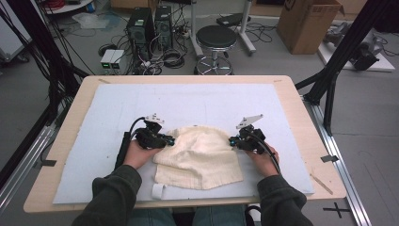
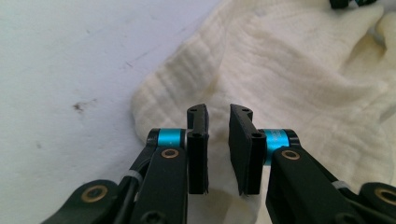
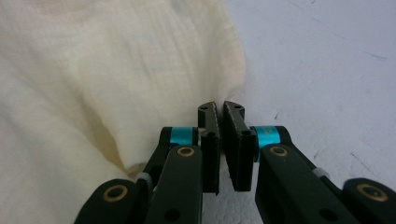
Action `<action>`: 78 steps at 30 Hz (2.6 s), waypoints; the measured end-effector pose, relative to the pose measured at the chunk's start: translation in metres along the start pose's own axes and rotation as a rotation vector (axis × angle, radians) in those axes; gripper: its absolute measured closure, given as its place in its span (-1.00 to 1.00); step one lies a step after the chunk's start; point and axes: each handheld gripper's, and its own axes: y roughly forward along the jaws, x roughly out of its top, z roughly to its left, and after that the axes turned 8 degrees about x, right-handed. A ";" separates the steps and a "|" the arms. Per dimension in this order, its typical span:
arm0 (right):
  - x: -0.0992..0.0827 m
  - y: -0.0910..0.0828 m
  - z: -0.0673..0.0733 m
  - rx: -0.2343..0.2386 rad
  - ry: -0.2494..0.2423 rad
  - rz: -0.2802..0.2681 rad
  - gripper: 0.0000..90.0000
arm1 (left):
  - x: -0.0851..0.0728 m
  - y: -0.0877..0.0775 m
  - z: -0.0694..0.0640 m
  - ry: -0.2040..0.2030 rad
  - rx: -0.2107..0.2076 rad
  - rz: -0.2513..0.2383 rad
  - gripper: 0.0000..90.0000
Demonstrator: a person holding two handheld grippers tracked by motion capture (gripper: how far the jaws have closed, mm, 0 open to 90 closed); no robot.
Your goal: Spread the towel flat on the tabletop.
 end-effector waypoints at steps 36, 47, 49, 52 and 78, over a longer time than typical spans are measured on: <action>0.024 -0.014 -0.011 0.035 -0.028 -0.055 0.90 | 0.009 0.011 0.016 0.016 0.328 -0.033 0.95; 0.088 -0.014 -0.048 -0.164 -0.006 -0.102 0.60 | 0.047 0.000 0.050 -0.105 0.455 -0.161 0.77; 0.100 -0.016 -0.059 -0.182 0.051 -0.143 0.43 | 0.053 -0.002 0.055 -0.133 0.418 -0.179 0.54; 0.102 -0.017 -0.057 -0.174 0.028 -0.142 0.39 | 0.050 -0.005 0.055 -0.120 0.394 -0.176 0.48; 0.006 -0.043 0.035 0.082 -0.076 -0.164 0.15 | -0.049 -0.068 -0.025 0.133 0.109 -0.188 0.21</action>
